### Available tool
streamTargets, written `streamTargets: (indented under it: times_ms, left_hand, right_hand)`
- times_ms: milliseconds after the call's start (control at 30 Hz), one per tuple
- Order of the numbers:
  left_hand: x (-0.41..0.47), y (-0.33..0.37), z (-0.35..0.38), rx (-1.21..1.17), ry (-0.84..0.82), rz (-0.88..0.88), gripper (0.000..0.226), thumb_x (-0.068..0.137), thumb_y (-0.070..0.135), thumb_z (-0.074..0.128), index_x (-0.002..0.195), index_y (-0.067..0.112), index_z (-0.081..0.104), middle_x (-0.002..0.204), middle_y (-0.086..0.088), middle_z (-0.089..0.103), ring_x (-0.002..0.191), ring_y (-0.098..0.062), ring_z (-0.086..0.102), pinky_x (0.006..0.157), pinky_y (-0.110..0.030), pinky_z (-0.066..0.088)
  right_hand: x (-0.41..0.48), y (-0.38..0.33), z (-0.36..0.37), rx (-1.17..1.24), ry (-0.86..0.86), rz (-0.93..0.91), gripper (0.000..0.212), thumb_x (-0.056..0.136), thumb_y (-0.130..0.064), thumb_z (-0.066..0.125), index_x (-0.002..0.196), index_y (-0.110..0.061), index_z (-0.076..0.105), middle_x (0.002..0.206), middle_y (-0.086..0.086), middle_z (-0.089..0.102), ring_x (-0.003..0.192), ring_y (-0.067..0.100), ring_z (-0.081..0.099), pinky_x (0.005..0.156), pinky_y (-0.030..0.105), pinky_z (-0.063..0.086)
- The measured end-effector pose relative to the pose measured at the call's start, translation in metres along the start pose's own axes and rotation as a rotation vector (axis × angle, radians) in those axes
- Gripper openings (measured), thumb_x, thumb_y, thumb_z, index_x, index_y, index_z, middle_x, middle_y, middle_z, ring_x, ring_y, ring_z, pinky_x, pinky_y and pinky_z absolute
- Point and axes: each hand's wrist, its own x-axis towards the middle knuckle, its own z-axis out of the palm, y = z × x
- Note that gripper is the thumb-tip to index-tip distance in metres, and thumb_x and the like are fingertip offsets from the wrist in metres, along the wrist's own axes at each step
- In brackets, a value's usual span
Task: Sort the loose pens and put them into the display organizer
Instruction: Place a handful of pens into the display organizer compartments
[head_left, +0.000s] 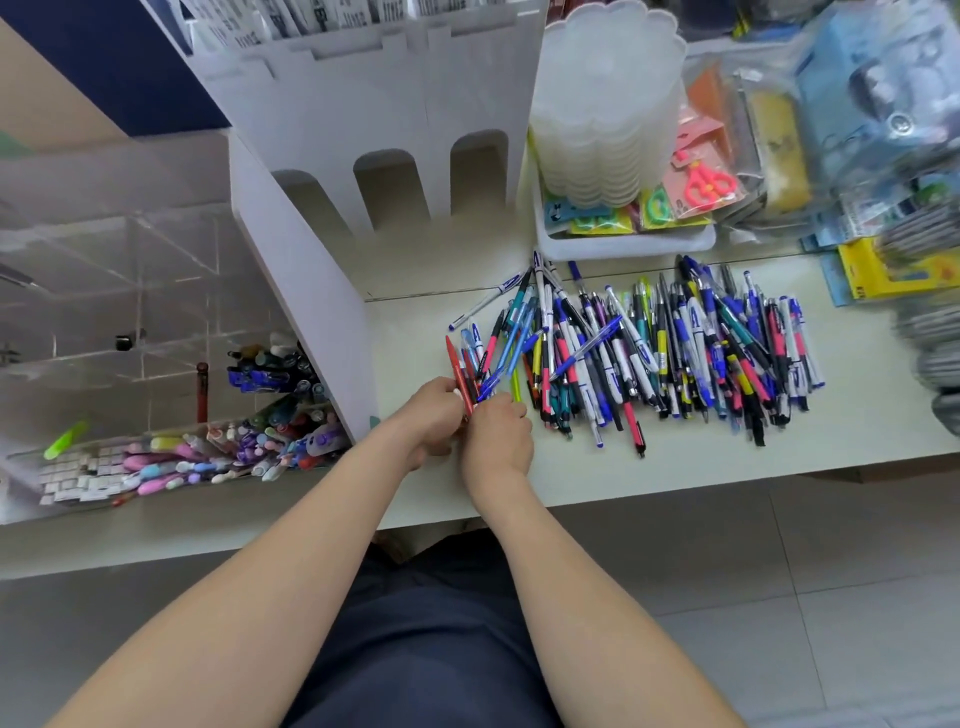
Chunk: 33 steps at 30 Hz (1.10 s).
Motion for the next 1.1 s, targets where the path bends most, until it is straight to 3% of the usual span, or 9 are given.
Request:
streamTargets:
  times_ms: [100,233,333,400,567,733,867,967,1100]
  left_hand:
    - [-0.001,-0.001,0.002,-0.015,-0.014,-0.049,0.034,0.093,0.011,0.048,0.119,0.021,0.068,0.097,-0.008,0.073,0.091,-0.026,0.063,0.094,-0.047,0.051]
    - [0.004,-0.004,0.000,-0.131,0.030,-0.067,0.035,0.094,0.023,0.052,0.115,0.012,0.077,0.099,-0.007,0.080,0.099,-0.028,0.072,0.093,-0.046,0.055]
    - [0.008,-0.005,0.000,-0.276,0.012,-0.040,0.041,0.101,0.041,0.055,0.118,0.010,0.077,0.107,-0.014,0.081,0.107,-0.032,0.075,0.106,-0.050,0.054]
    - [0.010,-0.004,0.002,-0.326,0.004,-0.017,0.044,0.103,0.049,0.059,0.117,0.010,0.076,0.109,-0.015,0.081,0.101,-0.030,0.077,0.098,-0.048,0.060]
    - [0.016,-0.005,0.010,-0.414,0.030,-0.063,0.023,0.103,0.029,0.067,0.097,0.007,0.070,0.087,-0.019,0.074,0.074,-0.030,0.071,0.067,-0.038,0.058]
    - [0.017,-0.011,0.020,-0.595,0.003,-0.067,0.003,0.096,0.004,0.063,0.093,0.003,0.063,0.080,-0.016,0.061,0.069,-0.030,0.063,0.068,-0.039,0.057]
    - [0.012,-0.014,0.028,-0.674,-0.040,-0.067,0.009,0.093,0.003,0.067,0.096,-0.003,0.073,0.097,-0.019,0.076,0.082,-0.029,0.072,0.081,-0.042,0.062]
    - [0.006,-0.008,0.036,-0.727,0.055,0.008,0.011,0.092,0.003,0.072,0.100,-0.005,0.074,0.090,-0.020,0.077,0.076,-0.024,0.077,0.073,-0.038,0.063]
    - [-0.003,0.010,0.037,-0.751,0.171,0.158,0.008,0.095,0.001,0.066,0.099,-0.005,0.066,0.076,-0.019,0.068,0.067,-0.030,0.069,0.075,-0.046,0.062]
  right_hand:
    - [0.003,0.007,-0.014,-0.059,-0.086,0.002,0.024,0.107,-0.004,0.048,0.128,-0.003,0.061,0.124,0.014,0.067,0.114,0.030,0.068,0.085,0.038,0.057]
    - [-0.002,0.018,-0.034,-0.025,-0.225,-0.011,0.024,0.094,-0.036,0.069,0.107,-0.017,0.063,0.108,0.007,0.070,0.103,0.031,0.069,0.071,0.031,0.043]
    - [0.001,0.028,-0.040,0.141,-0.317,0.047,0.037,0.086,-0.049,0.068,0.099,-0.015,0.062,0.101,0.007,0.068,0.097,0.033,0.066,0.070,0.032,0.043]
    - [0.002,0.032,-0.044,0.217,-0.406,0.043,0.041,0.083,-0.051,0.065,0.094,-0.012,0.062,0.093,0.007,0.068,0.090,0.033,0.066,0.062,0.031,0.042]
    - [-0.005,0.037,-0.056,0.555,-0.675,0.111,0.019,0.093,-0.020,0.061,0.096,-0.002,0.057,0.073,0.020,0.072,0.055,0.031,0.071,0.050,0.033,0.057]
    - [-0.014,0.041,-0.070,0.640,-0.721,0.093,0.010,0.089,-0.015,0.060,0.096,-0.009,0.057,0.072,0.014,0.066,0.044,0.016,0.051,0.045,0.024,0.039]
    - [-0.017,0.038,-0.079,0.595,-0.750,0.041,0.031,0.087,-0.016,0.061,0.116,-0.014,0.049,0.073,0.012,0.065,0.044,0.015,0.051,0.043,0.025,0.040]
    - [-0.019,0.037,-0.087,0.620,-0.739,0.033,0.022,0.086,-0.012,0.063,0.107,-0.010,0.055,0.076,0.012,0.064,0.046,0.014,0.052,0.046,0.025,0.042]
    - [-0.018,0.053,-0.104,1.006,-0.794,0.158,0.017,0.087,-0.008,0.069,0.103,-0.005,0.064,0.081,0.012,0.068,0.057,0.015,0.054,0.050,0.026,0.041]
